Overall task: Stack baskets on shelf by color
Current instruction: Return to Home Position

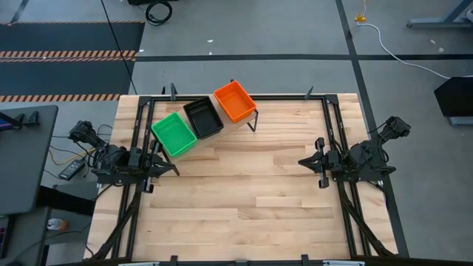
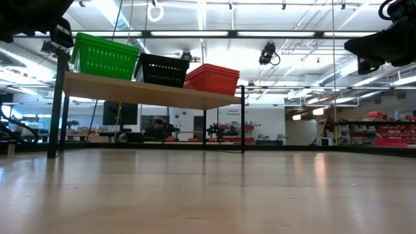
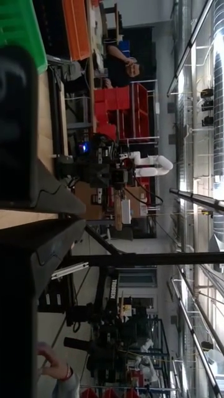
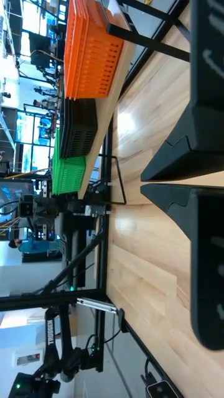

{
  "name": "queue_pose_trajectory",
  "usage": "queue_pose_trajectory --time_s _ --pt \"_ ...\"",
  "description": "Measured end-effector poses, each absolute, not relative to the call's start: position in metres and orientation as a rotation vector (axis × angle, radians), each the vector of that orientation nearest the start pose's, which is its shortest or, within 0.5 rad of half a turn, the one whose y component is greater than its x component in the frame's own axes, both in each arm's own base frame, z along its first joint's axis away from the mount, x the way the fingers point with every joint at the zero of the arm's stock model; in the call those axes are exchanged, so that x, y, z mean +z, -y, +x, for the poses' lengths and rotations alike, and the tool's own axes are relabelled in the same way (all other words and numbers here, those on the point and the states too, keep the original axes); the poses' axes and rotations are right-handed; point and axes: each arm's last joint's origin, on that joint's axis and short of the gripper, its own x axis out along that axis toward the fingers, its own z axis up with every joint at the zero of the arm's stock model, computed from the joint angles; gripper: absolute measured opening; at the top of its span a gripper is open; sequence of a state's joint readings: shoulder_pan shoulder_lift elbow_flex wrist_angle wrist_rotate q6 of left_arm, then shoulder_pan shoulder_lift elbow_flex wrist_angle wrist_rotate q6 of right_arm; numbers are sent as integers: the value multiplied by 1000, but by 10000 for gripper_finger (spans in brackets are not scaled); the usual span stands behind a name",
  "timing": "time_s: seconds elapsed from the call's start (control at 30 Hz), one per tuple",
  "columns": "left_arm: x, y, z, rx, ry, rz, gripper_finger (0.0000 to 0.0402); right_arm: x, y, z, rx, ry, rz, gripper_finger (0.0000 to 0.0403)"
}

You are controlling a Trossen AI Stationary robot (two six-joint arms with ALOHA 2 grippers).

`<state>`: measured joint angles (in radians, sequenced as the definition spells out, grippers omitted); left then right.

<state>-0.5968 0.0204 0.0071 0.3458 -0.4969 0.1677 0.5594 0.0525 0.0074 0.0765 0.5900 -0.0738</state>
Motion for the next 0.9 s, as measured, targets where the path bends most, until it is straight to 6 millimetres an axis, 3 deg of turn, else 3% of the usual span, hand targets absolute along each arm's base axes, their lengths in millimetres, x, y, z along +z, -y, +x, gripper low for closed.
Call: queue_pose_trajectory --time_s 0.9 --pt "196 39 82 -75 291 -7 32 169 -37 90 -31 25 -57 24"
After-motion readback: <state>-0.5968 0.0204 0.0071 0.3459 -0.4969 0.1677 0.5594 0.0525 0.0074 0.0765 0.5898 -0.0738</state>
